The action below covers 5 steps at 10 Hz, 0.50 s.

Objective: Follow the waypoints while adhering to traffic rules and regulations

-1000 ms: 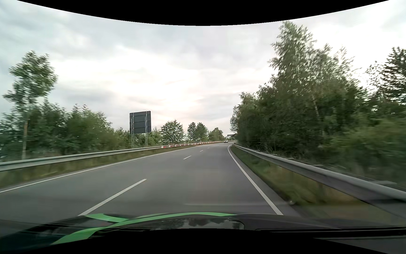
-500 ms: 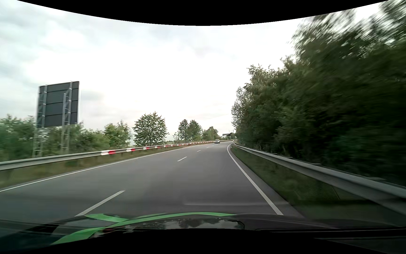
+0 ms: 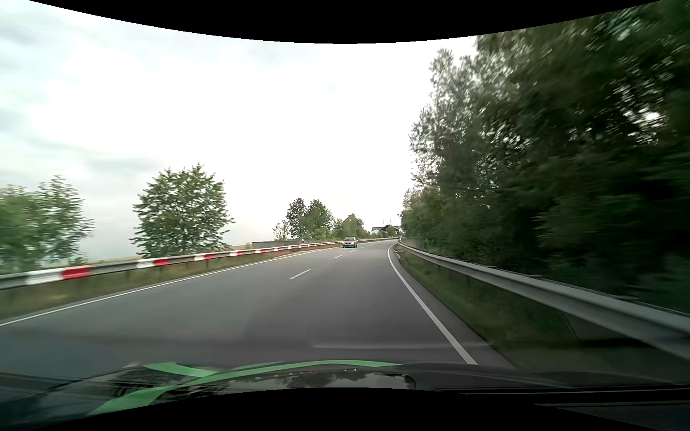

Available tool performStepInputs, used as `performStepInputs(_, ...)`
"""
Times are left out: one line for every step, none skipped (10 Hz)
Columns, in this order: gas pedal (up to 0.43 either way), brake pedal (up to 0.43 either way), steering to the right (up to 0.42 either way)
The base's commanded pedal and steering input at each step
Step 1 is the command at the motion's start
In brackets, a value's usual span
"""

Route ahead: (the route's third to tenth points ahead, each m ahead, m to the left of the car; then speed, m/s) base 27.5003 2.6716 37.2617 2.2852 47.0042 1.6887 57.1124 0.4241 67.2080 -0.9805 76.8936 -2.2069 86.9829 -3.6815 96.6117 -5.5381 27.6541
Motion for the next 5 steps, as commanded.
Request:
performStepInputs(0.35,0.0,0.009)
performStepInputs(0.339,0.0,0.009)
performStepInputs(0.339,0.0,0.009)
performStepInputs(0.339,0.0,0.009)
performStepInputs(0.35,0.0,0.009)
